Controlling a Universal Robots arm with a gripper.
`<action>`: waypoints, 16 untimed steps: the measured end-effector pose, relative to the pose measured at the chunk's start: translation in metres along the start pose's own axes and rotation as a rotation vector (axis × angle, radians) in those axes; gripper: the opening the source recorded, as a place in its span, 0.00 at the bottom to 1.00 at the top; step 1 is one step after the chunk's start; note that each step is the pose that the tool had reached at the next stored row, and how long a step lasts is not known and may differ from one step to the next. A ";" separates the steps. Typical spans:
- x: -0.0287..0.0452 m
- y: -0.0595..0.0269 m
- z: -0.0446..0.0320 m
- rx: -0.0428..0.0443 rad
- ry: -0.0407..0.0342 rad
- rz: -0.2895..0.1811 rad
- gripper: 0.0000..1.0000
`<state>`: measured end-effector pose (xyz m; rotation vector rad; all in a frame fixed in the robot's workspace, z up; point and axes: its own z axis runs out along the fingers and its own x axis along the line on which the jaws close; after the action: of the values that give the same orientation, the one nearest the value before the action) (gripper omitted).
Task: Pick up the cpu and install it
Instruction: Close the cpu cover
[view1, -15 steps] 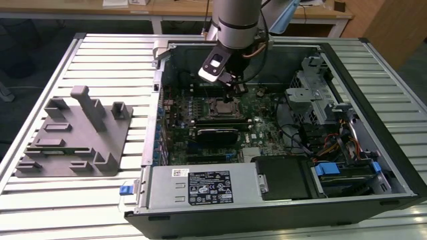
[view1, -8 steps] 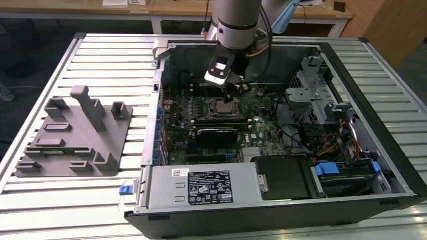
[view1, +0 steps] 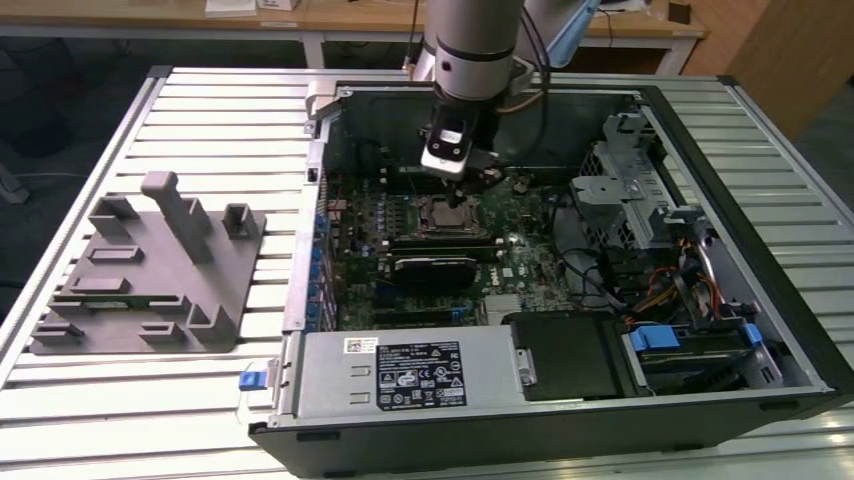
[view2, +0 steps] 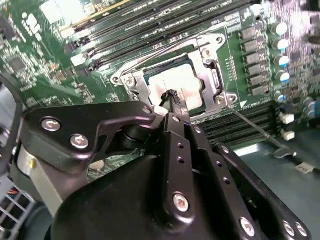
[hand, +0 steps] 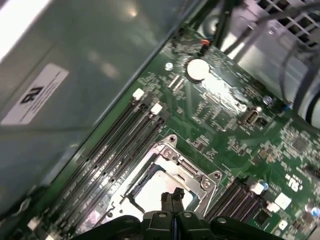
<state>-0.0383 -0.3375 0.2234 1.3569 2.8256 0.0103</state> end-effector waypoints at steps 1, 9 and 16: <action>0.0000 0.0000 0.0002 -0.0001 0.0002 -0.019 0.11; 0.0000 0.0000 0.0015 -0.0007 0.0015 -0.165 0.11; 0.0000 0.0000 0.0025 -0.0010 0.0026 -0.291 0.11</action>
<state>-0.0383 -0.3375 0.2209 0.9325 2.9937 0.0118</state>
